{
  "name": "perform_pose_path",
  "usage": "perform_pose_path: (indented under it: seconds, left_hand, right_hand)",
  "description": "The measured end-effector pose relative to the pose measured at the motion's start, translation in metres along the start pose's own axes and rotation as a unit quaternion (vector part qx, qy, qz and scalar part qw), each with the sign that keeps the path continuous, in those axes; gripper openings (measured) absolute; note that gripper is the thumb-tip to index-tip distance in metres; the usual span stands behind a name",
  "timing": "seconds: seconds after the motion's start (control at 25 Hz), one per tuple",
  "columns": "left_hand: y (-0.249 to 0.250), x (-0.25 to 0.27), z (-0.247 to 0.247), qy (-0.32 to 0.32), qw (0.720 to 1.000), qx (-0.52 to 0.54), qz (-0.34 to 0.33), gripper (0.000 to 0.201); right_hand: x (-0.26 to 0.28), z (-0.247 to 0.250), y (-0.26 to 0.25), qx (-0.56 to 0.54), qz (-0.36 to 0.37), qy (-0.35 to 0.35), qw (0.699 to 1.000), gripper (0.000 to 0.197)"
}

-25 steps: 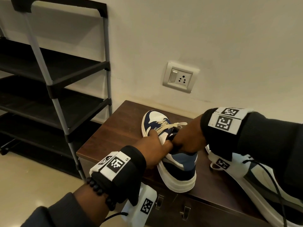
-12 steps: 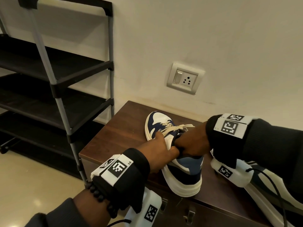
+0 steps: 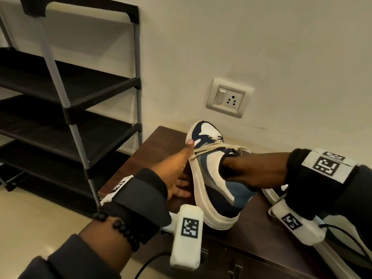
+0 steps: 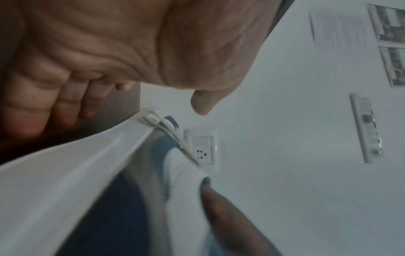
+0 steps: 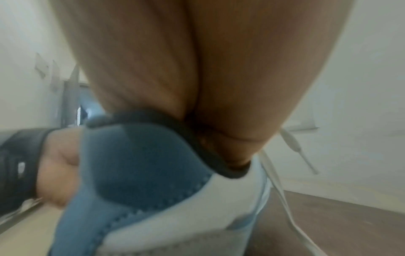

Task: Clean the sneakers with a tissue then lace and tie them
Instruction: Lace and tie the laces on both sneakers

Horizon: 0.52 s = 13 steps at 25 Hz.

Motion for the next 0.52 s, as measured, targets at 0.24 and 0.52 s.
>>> perform_pose_path:
  seconds: [0.24, 0.52]
  left_hand:
    - [-0.012, -0.01, -0.02, 0.017, 0.995, 0.006, -0.1, 0.082]
    - [0.002, -0.012, -0.013, 0.046, 0.969, 0.151, -0.192, 0.068]
  right_hand:
    - [0.019, -0.003, -0.018, 0.064, 0.06, 0.032, 0.996, 0.018]
    - [0.005, -0.023, -0.048, 0.261, 0.068, 0.005, 0.963, 0.026]
Point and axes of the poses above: each hand's wrist, its own x-axis away from the middle knuckle, its own z-axis out of the back of the hand, y = z × x, the point moved 1 cm from there along -x, towards the middle knuckle, and after that the axes turned 6 degrees about z, right-handed, at the moved point
